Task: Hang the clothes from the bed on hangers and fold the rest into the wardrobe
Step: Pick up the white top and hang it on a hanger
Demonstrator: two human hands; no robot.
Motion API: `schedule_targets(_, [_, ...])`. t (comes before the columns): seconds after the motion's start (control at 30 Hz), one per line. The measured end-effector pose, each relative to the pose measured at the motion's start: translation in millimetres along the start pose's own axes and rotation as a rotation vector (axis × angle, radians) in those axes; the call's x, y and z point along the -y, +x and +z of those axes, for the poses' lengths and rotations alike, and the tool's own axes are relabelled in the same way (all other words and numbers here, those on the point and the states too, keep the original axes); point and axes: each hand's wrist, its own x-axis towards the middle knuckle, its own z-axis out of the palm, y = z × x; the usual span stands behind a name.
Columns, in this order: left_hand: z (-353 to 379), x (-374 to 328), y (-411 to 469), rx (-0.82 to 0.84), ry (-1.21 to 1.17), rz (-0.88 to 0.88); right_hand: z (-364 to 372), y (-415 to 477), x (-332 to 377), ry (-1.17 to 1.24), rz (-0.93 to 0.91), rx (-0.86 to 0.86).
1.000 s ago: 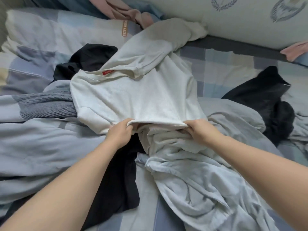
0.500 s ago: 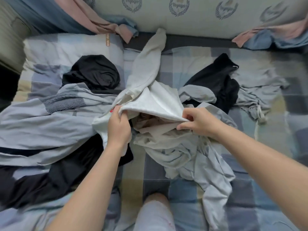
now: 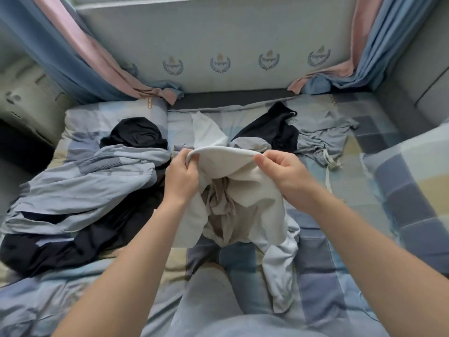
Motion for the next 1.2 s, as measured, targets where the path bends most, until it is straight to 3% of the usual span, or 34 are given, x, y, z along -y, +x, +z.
schedule_targets(0.3, [-39.7, -102.2, -106.5, 0.082, 0.068, -0.115, 5.7, -122.2, 110.2, 0.173, 0.101, -0.037])
schedule_targets(0.43, [-64.3, -134.0, -129.3, 0.079, -0.017, -0.136, 31.1, -142.9, 151.6, 0.209, 0.088, -0.051])
schedule_targets(0.6, [-113.8, -163.9, -159.9, 0.375, -0.508, -0.085, 74.7, -152.1, 175.7, 0.252, 0.009, -0.152])
schedule_targets(0.67, [-139.6, -164.5, -174.1, 0.49, -0.508, -0.055, 96.7, -153.6, 180.5, 0.295, -0.015, -0.205])
schedule_targets(0.8, [-177.1, -149.8, -193.7, 0.661, -0.261, 0.001, 138.8, -149.7, 190.0, 0.385, -0.082, -0.295])
schedule_targets(1.0, [-221.7, -140.2, -185.1, 0.518, -0.502, -0.164, 170.2, -163.6, 184.1, 0.385, -0.091, -0.333])
schedule_targets(1.2, [-240.0, -147.1, -161.4, 0.29, -0.785, -0.47, 169.9, -202.0, 146.5, 0.11, 0.015, -0.157])
